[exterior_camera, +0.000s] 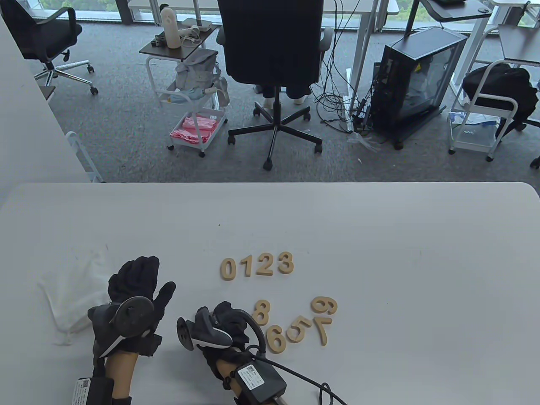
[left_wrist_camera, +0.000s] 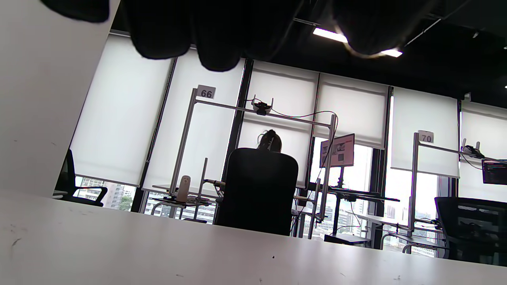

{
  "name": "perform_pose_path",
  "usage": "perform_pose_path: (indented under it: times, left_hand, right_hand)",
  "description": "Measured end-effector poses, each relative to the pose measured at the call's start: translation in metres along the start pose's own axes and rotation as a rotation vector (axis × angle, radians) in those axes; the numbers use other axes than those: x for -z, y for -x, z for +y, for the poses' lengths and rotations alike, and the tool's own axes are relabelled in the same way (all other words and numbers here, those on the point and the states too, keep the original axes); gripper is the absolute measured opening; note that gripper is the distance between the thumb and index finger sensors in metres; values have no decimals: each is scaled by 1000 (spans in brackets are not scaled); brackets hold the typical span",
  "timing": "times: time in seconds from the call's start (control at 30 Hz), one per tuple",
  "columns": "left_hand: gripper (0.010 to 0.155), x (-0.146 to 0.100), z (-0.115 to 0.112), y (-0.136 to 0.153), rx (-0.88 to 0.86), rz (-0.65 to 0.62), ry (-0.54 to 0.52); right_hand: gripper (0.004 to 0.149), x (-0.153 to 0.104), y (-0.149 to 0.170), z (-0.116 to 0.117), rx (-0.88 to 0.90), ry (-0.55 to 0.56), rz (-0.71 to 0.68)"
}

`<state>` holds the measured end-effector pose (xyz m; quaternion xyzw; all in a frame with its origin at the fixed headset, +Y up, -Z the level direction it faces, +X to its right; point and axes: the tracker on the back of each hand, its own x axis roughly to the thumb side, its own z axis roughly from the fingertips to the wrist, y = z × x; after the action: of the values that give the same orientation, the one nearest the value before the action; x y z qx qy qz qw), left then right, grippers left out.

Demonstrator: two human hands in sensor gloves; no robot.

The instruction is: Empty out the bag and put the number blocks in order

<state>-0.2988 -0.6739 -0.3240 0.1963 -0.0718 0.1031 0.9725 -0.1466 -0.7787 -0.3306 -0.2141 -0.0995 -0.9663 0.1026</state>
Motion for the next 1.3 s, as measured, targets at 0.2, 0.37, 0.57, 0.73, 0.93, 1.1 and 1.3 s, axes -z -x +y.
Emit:
perform_pose_path:
  times: [0.2,0.37,0.57,0.73,0.93,1.1,1.3]
  left_hand:
    - [73,-1,-1,-2,-2,-7,7]
    - [73,-1,0,-3,3,-10,-4]
    - [73,-2,0,-3,7,-7,-9]
    - [73,-2,1,-3,13,-3,-6]
    - [73,-2,2,-1,13,8,-12]
    - [73,-2,3,-1,22,13,-9]
    - [73,-2,3,-1,31,18,-8]
  right_hand:
    - [65,0,0,2,11,59,30]
    - [60,2,-2,2,-12,113,31]
    - [55,3,-2,4,-1,129,28]
    - [54,3,5,4,50,114,32]
    - [51,-2,39,0,356,133,76]
    - [41,-9,78,-3,676,196,57]
    - [37,-24,118,-18,923,335,44]
